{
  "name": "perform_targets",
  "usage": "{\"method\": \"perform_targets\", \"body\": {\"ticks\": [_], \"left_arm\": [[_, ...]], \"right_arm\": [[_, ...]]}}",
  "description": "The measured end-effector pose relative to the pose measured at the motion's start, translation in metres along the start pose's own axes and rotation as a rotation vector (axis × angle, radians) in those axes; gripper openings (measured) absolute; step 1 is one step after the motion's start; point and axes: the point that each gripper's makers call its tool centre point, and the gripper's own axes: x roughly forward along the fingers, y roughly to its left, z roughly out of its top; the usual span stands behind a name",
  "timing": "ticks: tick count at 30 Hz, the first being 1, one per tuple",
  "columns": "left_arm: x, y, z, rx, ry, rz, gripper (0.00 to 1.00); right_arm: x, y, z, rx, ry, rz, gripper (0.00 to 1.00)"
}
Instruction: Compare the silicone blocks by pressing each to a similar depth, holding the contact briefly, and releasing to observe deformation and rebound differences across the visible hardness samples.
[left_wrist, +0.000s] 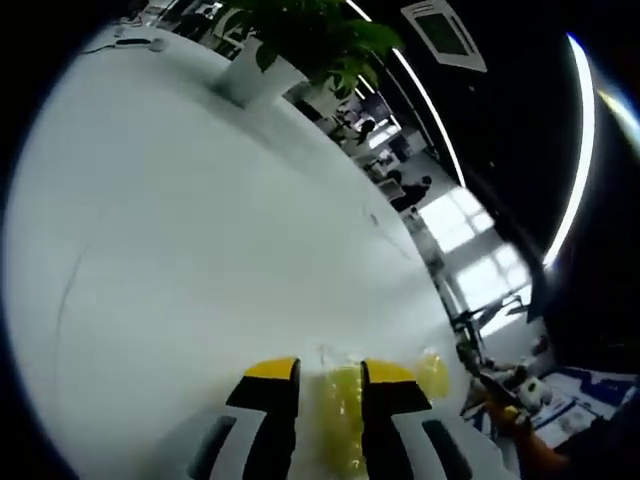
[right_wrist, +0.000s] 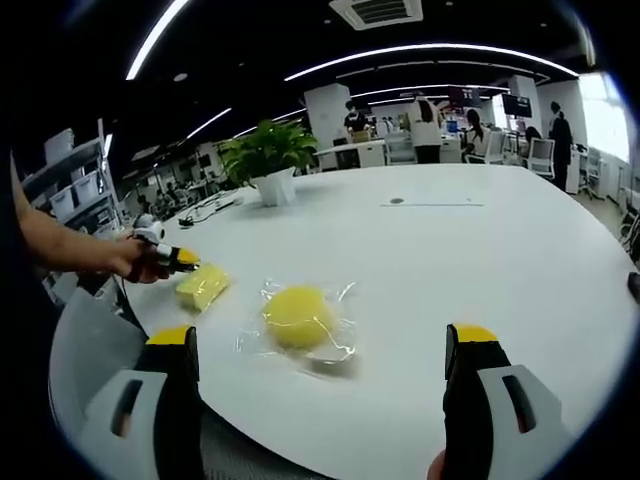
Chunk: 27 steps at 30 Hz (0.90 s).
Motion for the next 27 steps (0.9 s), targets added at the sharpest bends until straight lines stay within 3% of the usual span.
{"method": "perform_targets", "body": {"ticks": [4, 5, 6, 7, 8, 15, 27], "left_arm": [[0.002, 0.000, -0.004, -0.002, 0.014, -0.016, 0.14], [0.003, -0.011, -0.004, 0.016, 0.005, -0.073, 0.09], [0.004, -0.012, -0.004, 0.045, -0.003, -0.084, 0.03], [0.004, -0.010, -0.006, 0.094, 0.006, -0.082, 0.02], [0.004, -0.007, -0.008, 0.093, 0.012, -0.059, 0.01], [0.001, -0.016, -0.005, 0.099, -0.004, -0.107, 0.00], [-0.004, -0.012, -0.008, 0.069, 0.021, -0.054, 0.00]], "right_arm": [[0.001, 0.000, 0.001, 0.001, -0.002, 0.001, 0.96], [0.001, 0.000, 0.001, 0.000, 0.000, 0.002, 0.96], [0.002, 0.000, 0.001, -0.002, 0.002, 0.003, 0.96], [0.002, 0.001, 0.001, -0.002, 0.003, 0.005, 0.96], [0.002, 0.001, 0.001, -0.003, 0.002, 0.006, 0.96], [0.003, 0.001, 0.003, -0.005, 0.004, 0.007, 0.96], [0.006, 0.005, 0.004, -0.007, 0.004, 0.017, 0.96]]}}
